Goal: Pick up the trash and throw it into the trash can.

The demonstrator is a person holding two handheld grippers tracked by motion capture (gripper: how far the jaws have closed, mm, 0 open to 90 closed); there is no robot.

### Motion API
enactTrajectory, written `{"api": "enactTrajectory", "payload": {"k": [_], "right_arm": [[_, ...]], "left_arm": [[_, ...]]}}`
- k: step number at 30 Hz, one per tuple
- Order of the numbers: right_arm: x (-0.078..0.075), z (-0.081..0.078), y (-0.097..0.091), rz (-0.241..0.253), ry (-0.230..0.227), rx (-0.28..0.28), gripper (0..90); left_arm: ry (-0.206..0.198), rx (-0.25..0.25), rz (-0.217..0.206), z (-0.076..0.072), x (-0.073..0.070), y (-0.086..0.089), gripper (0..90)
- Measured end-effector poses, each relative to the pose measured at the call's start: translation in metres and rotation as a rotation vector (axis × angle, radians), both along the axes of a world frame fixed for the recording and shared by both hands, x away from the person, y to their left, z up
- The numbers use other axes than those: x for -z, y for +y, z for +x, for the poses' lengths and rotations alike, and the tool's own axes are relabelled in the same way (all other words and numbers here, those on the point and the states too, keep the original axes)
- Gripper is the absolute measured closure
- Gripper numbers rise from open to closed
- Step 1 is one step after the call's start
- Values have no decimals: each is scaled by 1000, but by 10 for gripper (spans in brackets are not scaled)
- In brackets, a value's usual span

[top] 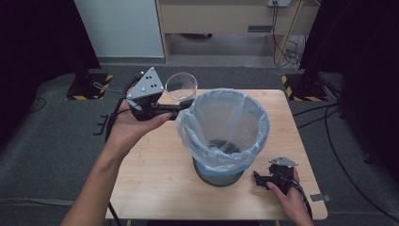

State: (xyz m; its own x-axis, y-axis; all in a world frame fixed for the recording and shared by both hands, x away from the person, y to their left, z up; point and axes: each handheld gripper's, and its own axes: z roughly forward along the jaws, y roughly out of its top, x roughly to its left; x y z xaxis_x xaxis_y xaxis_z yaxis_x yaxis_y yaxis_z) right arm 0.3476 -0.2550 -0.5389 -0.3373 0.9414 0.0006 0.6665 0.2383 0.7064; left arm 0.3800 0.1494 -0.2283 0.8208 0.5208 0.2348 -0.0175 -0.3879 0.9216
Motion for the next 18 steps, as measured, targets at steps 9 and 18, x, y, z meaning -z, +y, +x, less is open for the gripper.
{"api": "enactTrajectory", "payload": {"k": [9, 18], "right_arm": [[0, 0, 0, 2, 1, 0, 5], [0, 0, 0, 2, 1, -3, 5]], "left_arm": [[13, 18, 16, 1, 1, -12, 410], [18, 37, 24, 1, 2, -22, 410]]}}
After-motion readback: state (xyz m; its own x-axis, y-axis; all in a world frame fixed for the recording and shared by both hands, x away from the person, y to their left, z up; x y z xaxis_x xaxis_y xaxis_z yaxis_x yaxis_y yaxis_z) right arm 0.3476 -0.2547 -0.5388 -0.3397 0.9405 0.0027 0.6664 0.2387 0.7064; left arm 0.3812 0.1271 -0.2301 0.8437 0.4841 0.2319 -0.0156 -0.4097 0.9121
